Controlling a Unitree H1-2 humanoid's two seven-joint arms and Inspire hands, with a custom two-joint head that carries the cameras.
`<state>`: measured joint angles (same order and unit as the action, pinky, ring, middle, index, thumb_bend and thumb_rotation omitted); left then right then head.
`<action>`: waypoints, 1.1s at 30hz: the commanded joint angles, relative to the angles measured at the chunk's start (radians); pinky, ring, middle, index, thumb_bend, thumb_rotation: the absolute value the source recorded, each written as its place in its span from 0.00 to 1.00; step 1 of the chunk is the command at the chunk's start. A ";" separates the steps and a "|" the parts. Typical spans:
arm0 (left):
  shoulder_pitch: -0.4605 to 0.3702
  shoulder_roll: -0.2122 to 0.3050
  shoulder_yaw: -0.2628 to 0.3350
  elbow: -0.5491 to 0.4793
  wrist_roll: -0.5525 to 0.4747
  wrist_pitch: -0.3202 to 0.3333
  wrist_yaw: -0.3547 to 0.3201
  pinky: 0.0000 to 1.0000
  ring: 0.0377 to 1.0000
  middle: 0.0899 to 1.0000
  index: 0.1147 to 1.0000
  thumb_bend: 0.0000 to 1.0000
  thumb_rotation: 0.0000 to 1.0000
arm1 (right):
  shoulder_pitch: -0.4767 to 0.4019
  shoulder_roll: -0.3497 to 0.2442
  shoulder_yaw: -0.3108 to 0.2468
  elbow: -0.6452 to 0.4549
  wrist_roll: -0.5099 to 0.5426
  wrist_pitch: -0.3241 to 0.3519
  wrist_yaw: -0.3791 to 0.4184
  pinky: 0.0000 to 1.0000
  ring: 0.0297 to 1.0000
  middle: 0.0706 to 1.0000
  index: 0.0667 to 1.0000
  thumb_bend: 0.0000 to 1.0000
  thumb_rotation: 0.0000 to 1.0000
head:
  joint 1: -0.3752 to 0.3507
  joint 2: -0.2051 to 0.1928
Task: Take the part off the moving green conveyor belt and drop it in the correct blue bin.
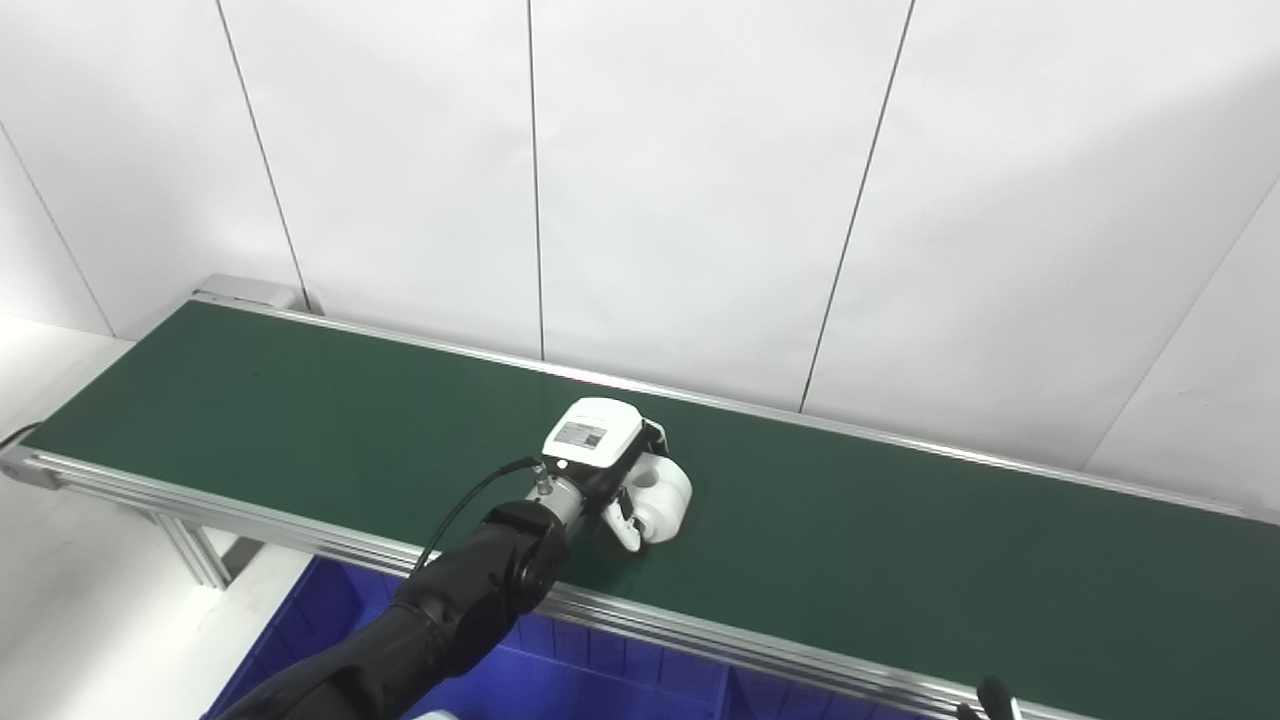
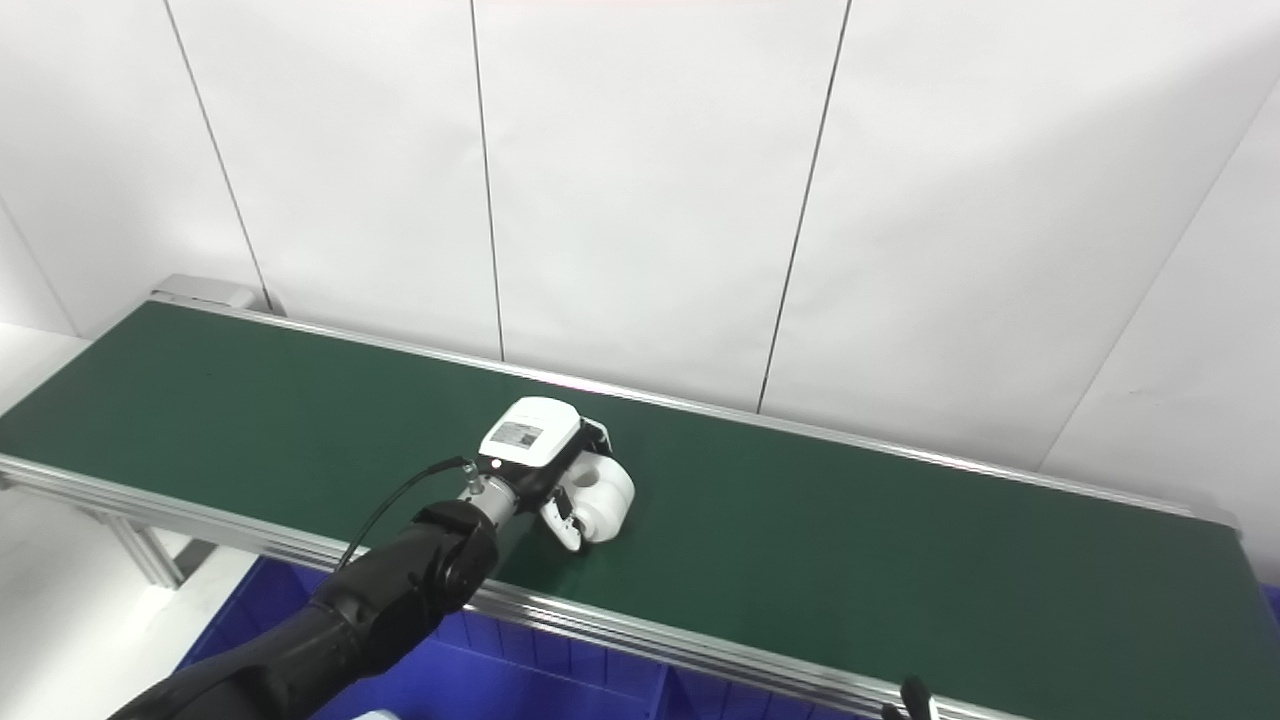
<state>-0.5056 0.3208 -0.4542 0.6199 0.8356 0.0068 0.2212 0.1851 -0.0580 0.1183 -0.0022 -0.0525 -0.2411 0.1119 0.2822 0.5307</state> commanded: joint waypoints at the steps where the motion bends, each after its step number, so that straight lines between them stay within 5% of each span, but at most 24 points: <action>1: -0.012 0.012 -0.024 -0.045 0.005 -0.042 -0.033 0.32 0.38 0.40 0.43 0.52 0.00 | -0.013 0.006 0.002 -0.033 0.003 0.001 -0.002 0.99 0.95 0.99 1.00 0.87 1.00 | -0.001 0.001; 10: 0.012 0.125 0.002 -0.405 0.005 -0.084 -0.189 0.31 0.33 0.34 0.43 0.52 0.00 | -0.028 -0.009 -0.004 -0.052 0.011 0.041 0.008 0.96 0.92 0.98 1.00 0.85 1.00 | 0.031 0.068; 13: 0.059 0.163 0.031 -0.584 -0.014 -0.058 -0.296 0.33 0.34 0.35 0.44 0.52 0.00 | -0.043 -0.016 -0.011 -0.063 0.029 0.065 0.016 0.96 0.91 0.97 1.00 0.85 1.00 | 0.045 0.108; 17: 0.143 0.186 0.073 -0.720 -0.020 -0.052 -0.360 0.33 0.34 0.35 0.44 0.52 0.00 | -0.064 -0.022 -0.017 -0.073 0.053 0.090 0.026 0.95 0.90 0.97 1.00 0.87 0.99 | 0.057 0.153; 24: 0.313 0.186 0.138 -0.843 -0.006 -0.075 -0.372 0.31 0.32 0.35 0.44 0.52 0.00 | -0.099 -0.028 -0.025 -0.121 0.064 0.166 0.028 0.91 0.90 0.96 0.99 0.84 0.96 | 0.089 0.220; 28: 0.416 0.177 0.153 -0.888 0.031 -0.047 -0.408 0.32 0.34 0.37 0.44 0.52 0.00 | -0.113 -0.035 -0.034 -0.120 0.066 0.189 0.030 0.91 0.89 0.95 0.98 0.86 0.96 | 0.104 0.232; 33: 0.511 0.176 0.156 -0.891 0.107 -0.072 -0.366 0.31 0.33 0.35 0.43 0.52 0.00 | -0.122 -0.046 -0.038 -0.113 0.069 0.187 0.040 0.93 0.90 0.96 0.99 0.88 0.96 | 0.108 0.239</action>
<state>0.0127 0.4903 -0.3143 -0.2380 0.9135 -0.0524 -0.1905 0.0809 -0.1031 0.0842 -0.0866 0.0090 -0.0463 0.1479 0.3896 0.7685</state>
